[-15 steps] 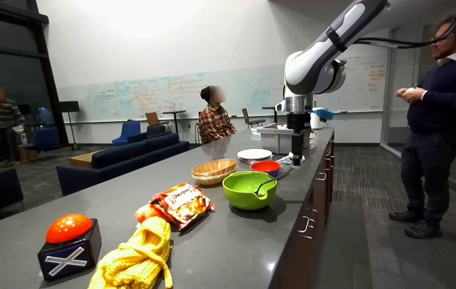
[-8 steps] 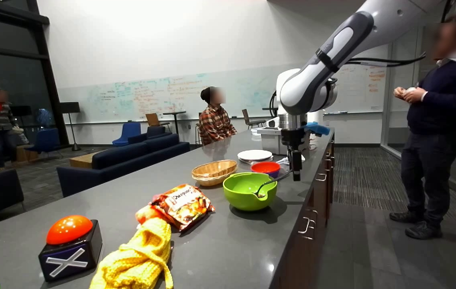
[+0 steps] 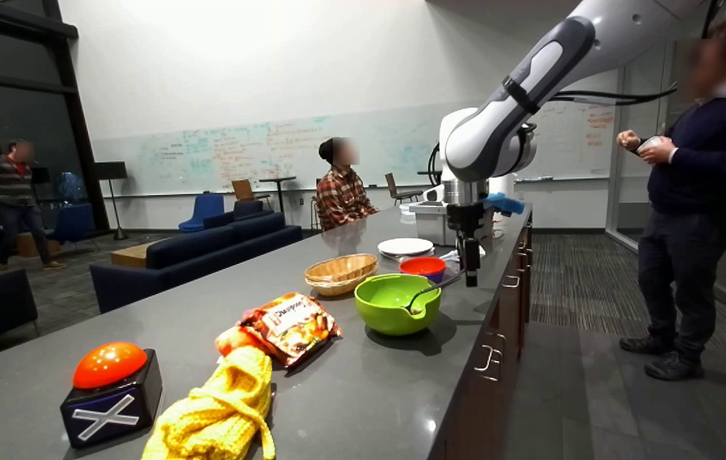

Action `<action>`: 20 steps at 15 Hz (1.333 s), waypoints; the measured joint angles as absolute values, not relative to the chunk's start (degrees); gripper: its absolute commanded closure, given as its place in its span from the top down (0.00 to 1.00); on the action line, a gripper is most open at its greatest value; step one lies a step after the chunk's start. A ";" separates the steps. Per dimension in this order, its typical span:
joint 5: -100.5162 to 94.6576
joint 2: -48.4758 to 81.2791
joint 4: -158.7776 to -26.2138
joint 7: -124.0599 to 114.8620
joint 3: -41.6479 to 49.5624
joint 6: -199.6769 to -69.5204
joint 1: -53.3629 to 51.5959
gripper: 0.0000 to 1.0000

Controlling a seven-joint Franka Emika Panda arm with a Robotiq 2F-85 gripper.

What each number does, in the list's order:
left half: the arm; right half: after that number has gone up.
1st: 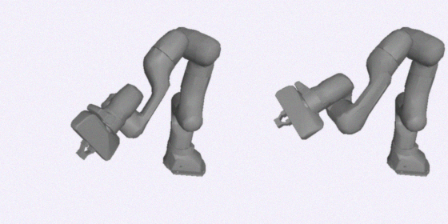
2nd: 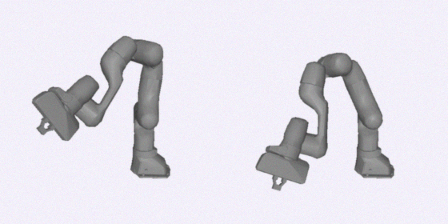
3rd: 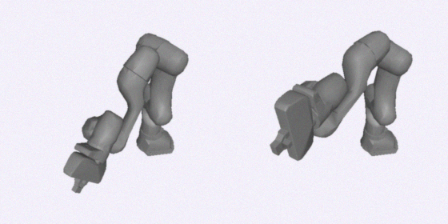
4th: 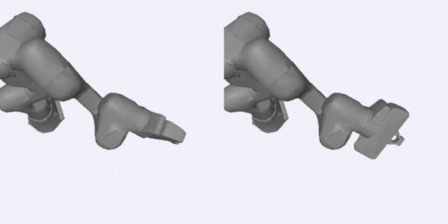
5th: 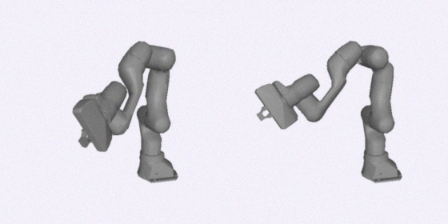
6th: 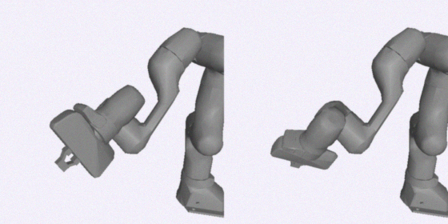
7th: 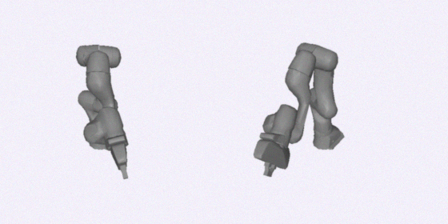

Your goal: Stir the contents of the green bowl

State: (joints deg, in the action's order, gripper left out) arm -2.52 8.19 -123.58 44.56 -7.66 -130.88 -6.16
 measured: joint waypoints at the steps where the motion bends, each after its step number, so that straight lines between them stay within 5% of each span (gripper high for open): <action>1: -2.52 8.22 -123.58 44.53 -7.67 -130.88 -6.16 1.00; 20: -4.96 8.68 -122.78 44.55 -9.92 -130.18 -7.14 1.00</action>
State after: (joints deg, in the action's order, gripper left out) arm -4.96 8.68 -122.78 44.55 -9.92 -130.18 -7.14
